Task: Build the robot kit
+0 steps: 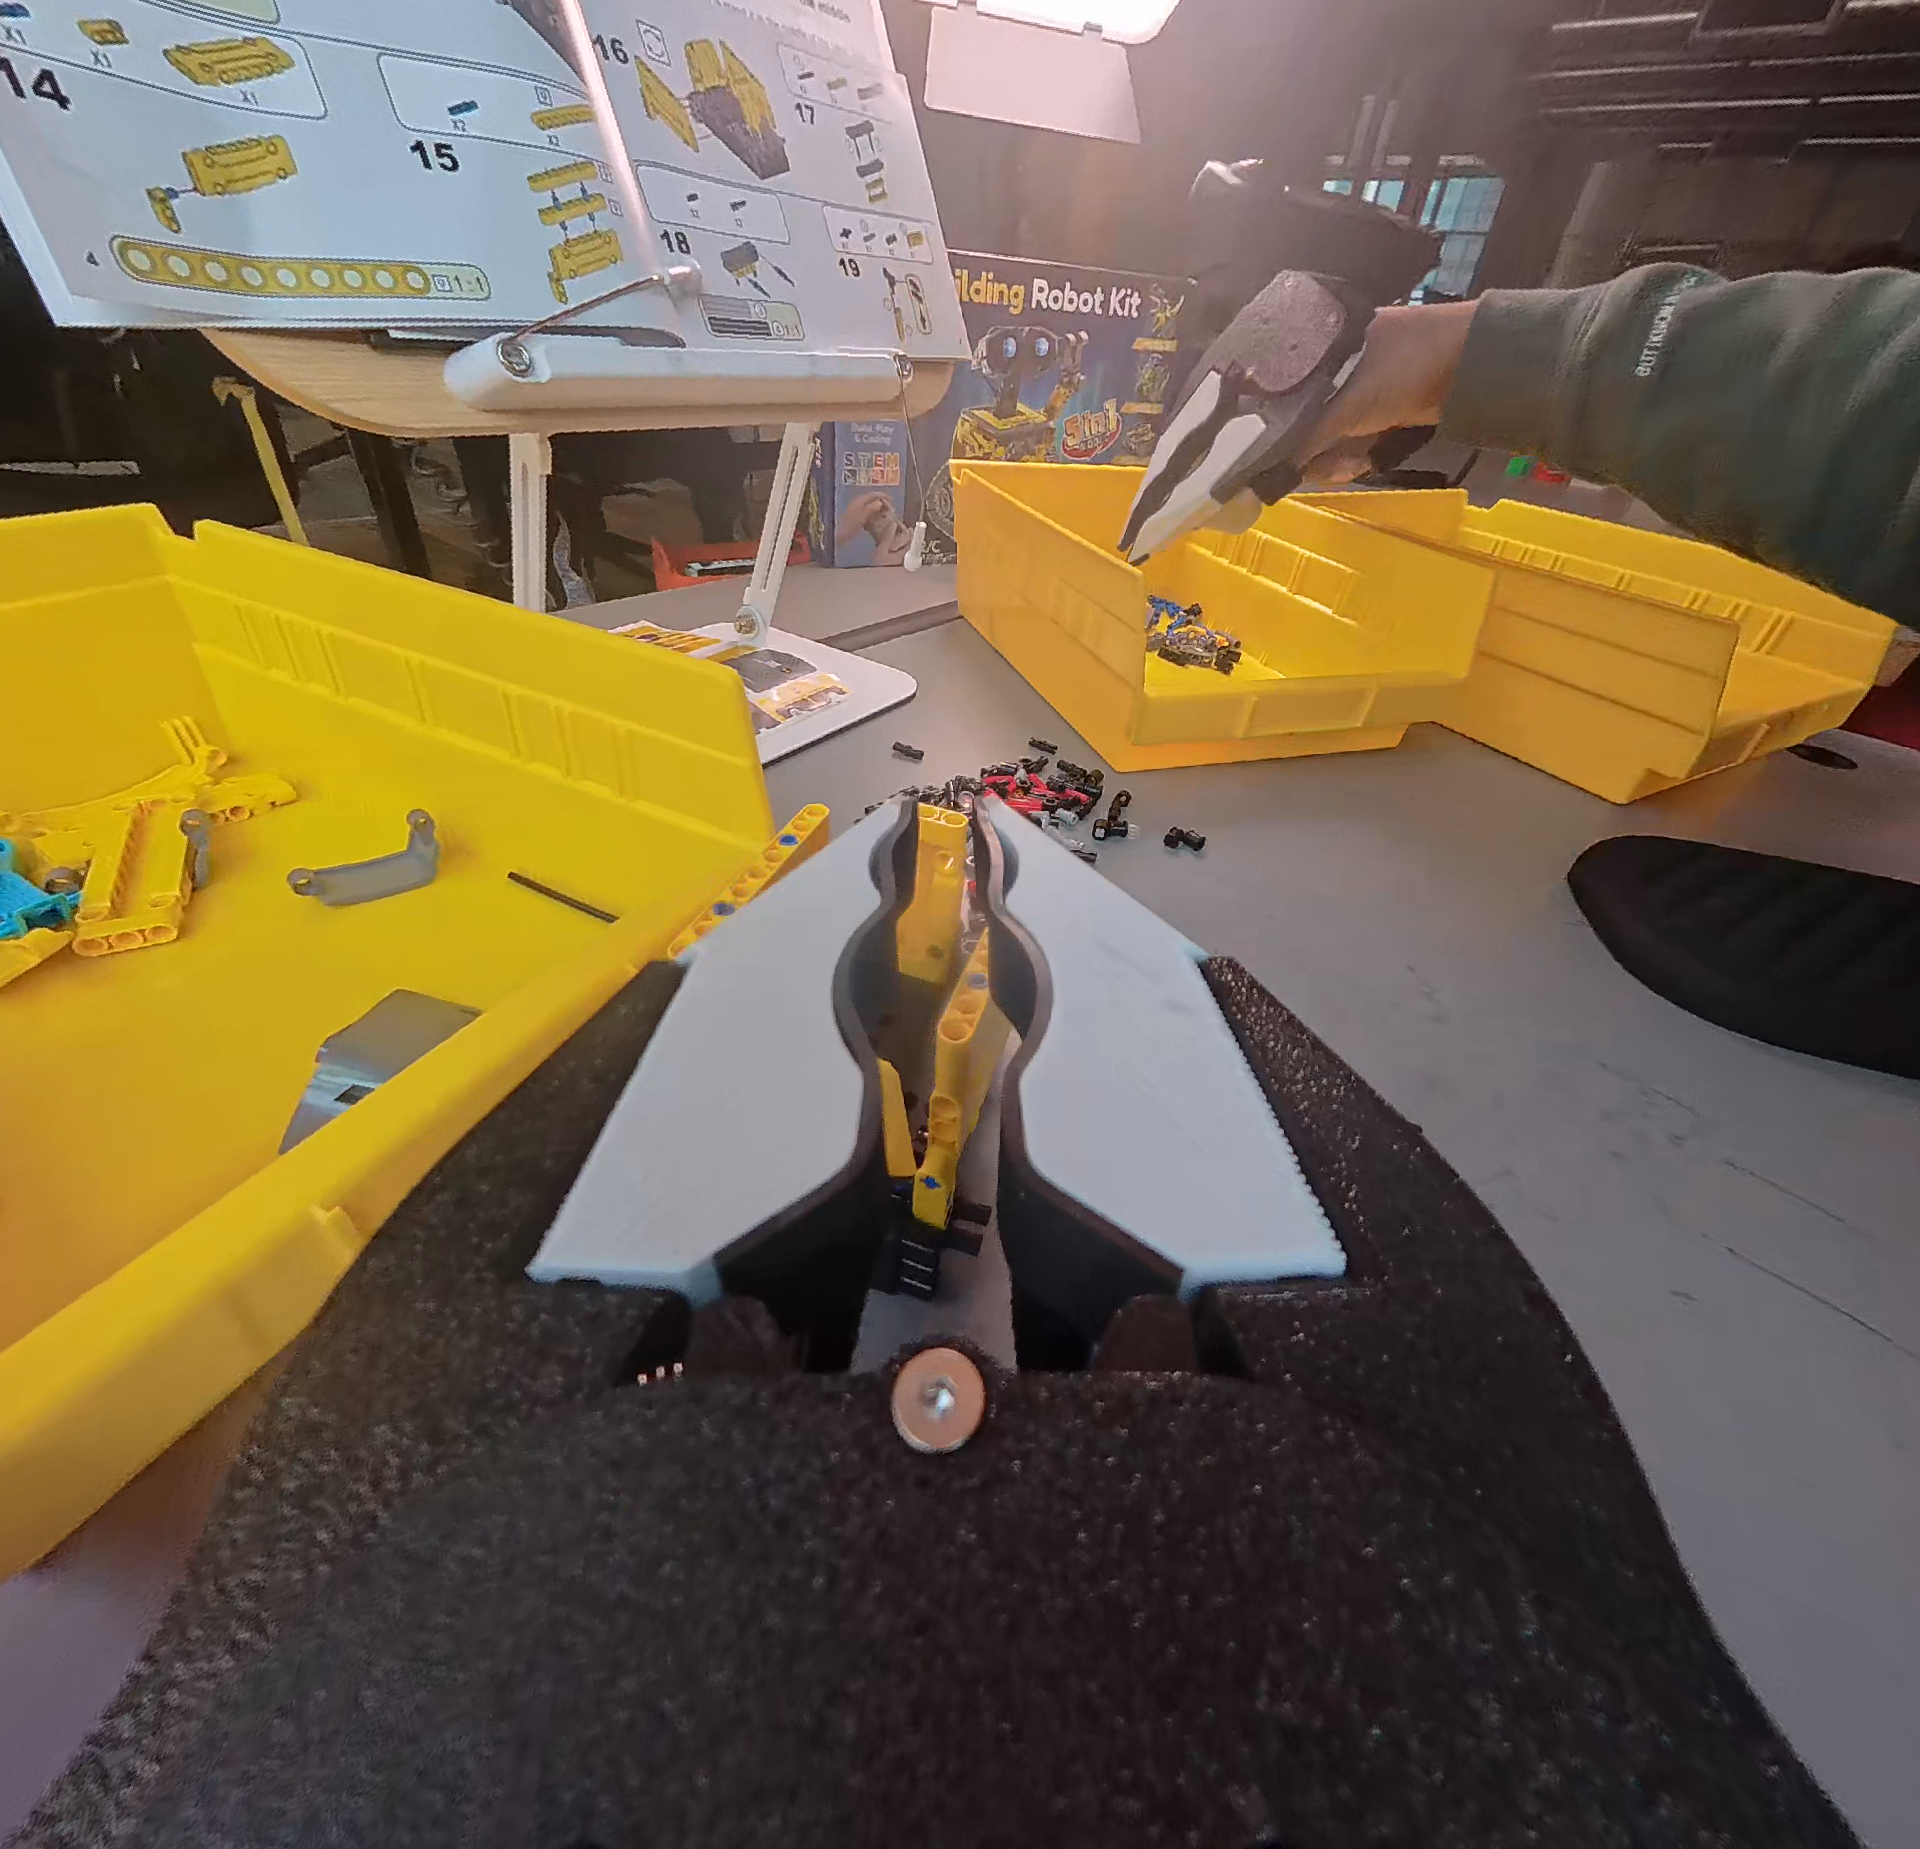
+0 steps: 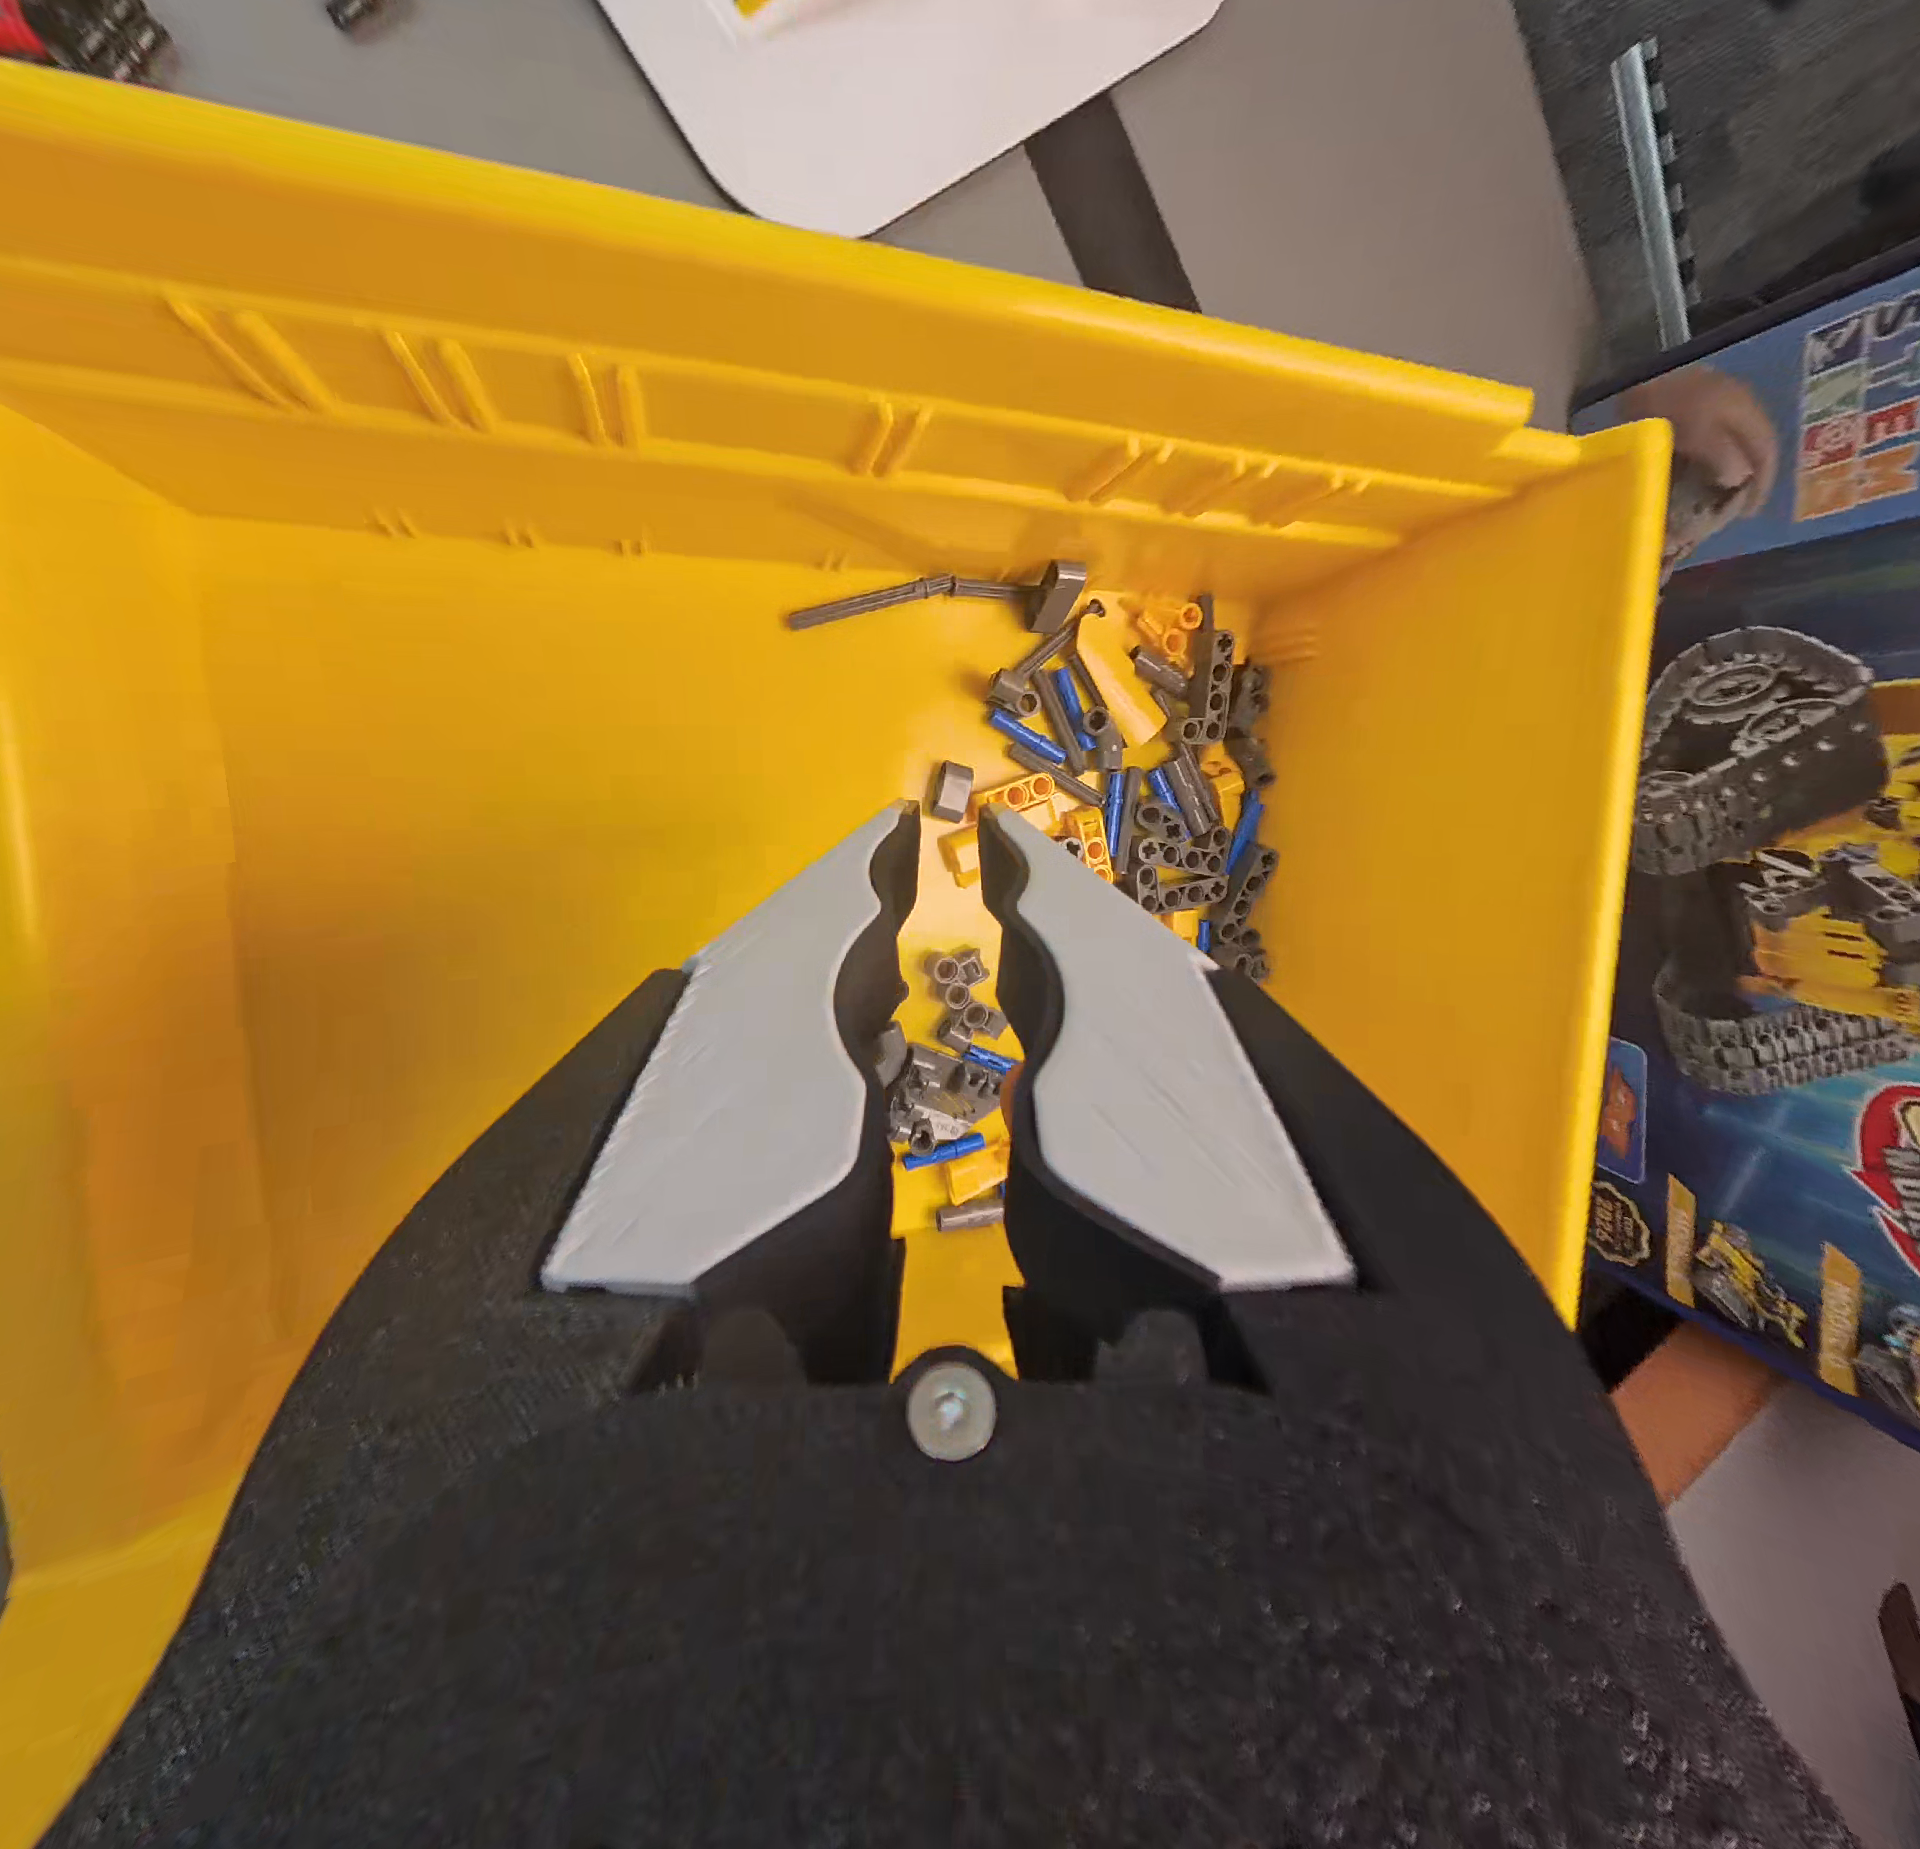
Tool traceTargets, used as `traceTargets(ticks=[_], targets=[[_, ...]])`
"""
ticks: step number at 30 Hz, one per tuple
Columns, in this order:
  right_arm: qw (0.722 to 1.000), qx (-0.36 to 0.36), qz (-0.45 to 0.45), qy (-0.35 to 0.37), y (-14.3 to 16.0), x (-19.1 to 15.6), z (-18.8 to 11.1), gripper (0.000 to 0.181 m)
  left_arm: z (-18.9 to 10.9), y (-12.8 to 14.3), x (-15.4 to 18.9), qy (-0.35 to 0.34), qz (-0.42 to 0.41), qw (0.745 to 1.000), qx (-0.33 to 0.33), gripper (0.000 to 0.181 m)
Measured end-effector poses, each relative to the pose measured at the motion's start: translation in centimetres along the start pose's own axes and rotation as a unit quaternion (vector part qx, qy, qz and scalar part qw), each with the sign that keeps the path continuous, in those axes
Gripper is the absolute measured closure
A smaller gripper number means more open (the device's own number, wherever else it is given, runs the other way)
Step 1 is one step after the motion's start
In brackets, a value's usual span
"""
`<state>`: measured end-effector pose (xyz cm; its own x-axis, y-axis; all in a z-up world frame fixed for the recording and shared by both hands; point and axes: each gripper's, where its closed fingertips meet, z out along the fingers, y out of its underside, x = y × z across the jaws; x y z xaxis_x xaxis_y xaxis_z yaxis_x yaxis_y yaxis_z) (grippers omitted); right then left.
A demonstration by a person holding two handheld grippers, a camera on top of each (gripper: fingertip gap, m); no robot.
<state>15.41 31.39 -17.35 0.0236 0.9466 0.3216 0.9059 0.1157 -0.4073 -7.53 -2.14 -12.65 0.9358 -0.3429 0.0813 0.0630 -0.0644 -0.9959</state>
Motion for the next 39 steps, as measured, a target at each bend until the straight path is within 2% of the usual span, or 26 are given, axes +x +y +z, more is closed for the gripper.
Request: traceTargets(ticks=[5, 10, 15, 19, 26, 29, 31, 35, 37, 39], targets=[[0.999, -0.038, -0.006, -0.011, 1.0, 1.5, 4.4, 0.176, -0.1, 0.1, -0.3, -0.004, 0.001, 1.0, -0.002, 0.173], [0.998, -0.059, -0.005, -0.009, 1.8, 2.8, 6.9, 0.179, -0.1, 0.3, -0.5, -0.003, -0.007, 1.0, -0.005, 0.172], [0.997, -0.076, 0.013, 0.003, 2.6, 4.6, 7.0, 0.179, 0.1, 0.5, -0.6, 0.004, -0.019, 1.0, -0.011, 0.171], [0.995, -0.091, 0.031, -0.013, 3.0, 5.4, 6.2, 0.178, 0.1, 0.6, -0.8, 0.007, -0.029, 0.999, -0.013, 0.17], [0.979, -0.198, 0.004, -0.051, 6.2, 5.2, 3.4, 0.168, 0.2, 0.8, -1.0, 0.01, -0.045, 0.999, -0.016, 0.168], [0.983, -0.178, 0.009, -0.052, 6.0, 4.8, 1.5, 0.155, 0.2, 0.7, -1.1, 0.01, -0.047, 0.999, -0.015, 0.168], [0.992, -0.116, 0.016, -0.039, 4.6, 4.2, -0.9, 0.149, 0.1, 0.6, -1.1, 0.009, -0.048, 0.999, -0.012, 0.168], [0.995, 0.067, 0.053, 0.042, 2.3, 3.1, -8.8, 0.135, 0.1, 0.7, -1.0, 0.011, -0.046, 0.999, -0.013, 0.168], [0.982, 0.139, 0.086, 0.096, 2.9, 2.4, -13.0, 0.123, 0.3, 0.8, -0.8, 0.014, -0.042, 0.999, -0.018, 0.168], [0.965, 0.18, 0.123, 0.144, 5.0, 1.6, -16.5, 0.123, 0.4, 0.9, -0.5, 0.016, -0.037, 0.999, -0.021, 0.168]])
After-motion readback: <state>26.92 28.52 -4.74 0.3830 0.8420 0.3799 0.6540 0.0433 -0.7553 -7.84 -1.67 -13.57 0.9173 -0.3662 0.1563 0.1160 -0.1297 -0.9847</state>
